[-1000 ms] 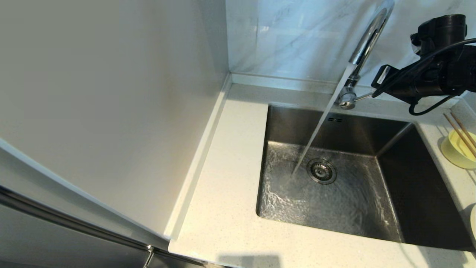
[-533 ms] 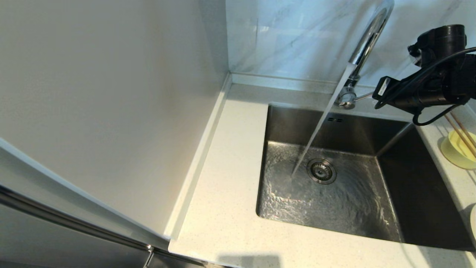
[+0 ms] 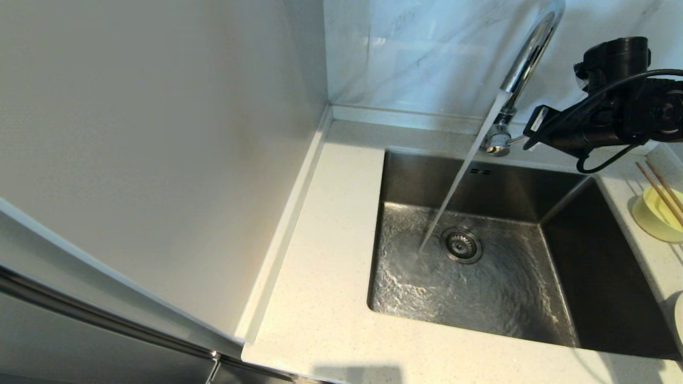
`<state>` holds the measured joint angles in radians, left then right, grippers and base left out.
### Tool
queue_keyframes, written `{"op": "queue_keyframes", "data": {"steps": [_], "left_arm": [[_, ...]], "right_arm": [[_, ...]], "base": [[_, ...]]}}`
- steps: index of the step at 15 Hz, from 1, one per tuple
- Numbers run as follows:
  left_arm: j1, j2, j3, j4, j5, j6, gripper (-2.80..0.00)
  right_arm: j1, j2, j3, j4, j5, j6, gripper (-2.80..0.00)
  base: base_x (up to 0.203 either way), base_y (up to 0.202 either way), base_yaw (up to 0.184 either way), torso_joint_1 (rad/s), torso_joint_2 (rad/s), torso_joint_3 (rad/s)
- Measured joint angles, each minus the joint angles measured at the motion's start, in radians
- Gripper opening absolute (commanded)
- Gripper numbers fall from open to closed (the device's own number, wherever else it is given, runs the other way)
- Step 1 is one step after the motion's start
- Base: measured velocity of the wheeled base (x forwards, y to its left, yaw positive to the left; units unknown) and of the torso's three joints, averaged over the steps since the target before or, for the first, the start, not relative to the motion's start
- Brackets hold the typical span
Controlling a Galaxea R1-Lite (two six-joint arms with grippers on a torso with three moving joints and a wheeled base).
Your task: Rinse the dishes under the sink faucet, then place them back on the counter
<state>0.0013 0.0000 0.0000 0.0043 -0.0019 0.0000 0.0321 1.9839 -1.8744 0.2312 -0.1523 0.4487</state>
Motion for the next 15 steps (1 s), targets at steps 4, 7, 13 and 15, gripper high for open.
{"op": "queue_keyframes", "data": {"steps": [4, 7, 13, 15], "left_arm": [[0.000, 0.000, 0.000, 0.000, 0.000, 0.000, -2.80], [0.000, 0.000, 0.000, 0.000, 0.000, 0.000, -2.80], [0.000, 0.000, 0.000, 0.000, 0.000, 0.000, -2.80], [0.000, 0.000, 0.000, 0.000, 0.000, 0.000, -2.80]], "right_arm": [[0.000, 0.040, -0.036, -0.085, -0.043, 0.006, -2.80], [0.000, 0.045, -0.013, -0.118, -0.061, 0.007, -2.80], [-0.001, -0.039, 0.136, -0.135, -0.055, 0.005, -2.80], [0.000, -0.128, 0.228, -0.104, -0.038, -0.012, -2.80]], "base": [[0.000, 0.000, 0.000, 0.000, 0.00, 0.000], [0.000, 0.000, 0.000, 0.000, 0.00, 0.000], [0.000, 0.000, 0.000, 0.000, 0.00, 0.000], [0.000, 0.000, 0.000, 0.000, 0.00, 0.000]]}}
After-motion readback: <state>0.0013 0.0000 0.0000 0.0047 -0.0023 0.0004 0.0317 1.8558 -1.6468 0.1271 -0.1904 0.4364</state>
